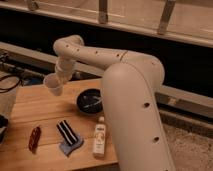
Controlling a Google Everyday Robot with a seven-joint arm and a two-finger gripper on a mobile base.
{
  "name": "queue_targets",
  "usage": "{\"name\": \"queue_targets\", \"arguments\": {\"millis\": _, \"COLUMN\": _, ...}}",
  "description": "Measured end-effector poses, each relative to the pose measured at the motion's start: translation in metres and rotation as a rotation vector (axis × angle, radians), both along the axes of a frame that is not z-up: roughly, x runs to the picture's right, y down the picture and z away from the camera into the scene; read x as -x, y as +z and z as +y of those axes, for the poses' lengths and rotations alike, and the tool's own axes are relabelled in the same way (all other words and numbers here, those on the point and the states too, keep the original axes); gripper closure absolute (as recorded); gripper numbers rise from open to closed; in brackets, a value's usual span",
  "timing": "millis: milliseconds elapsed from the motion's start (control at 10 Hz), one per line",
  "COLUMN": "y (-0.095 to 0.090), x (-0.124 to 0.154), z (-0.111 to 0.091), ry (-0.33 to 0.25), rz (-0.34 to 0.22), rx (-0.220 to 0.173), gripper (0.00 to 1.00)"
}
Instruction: Pick up the ceramic cup
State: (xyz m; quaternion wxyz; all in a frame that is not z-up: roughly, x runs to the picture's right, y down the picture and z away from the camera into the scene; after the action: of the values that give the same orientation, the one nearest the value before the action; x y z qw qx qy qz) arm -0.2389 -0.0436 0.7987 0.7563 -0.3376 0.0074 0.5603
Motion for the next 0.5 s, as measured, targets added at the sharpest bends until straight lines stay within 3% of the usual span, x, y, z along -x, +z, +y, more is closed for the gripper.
{"name": "queue_targets", "arguments": {"millis": 500, "y": -0.0123, "x": 0.0062, "z": -0.0087, "ry": 0.001, "rz": -0.024, "rx": -0.031, "gripper": 0.99}}
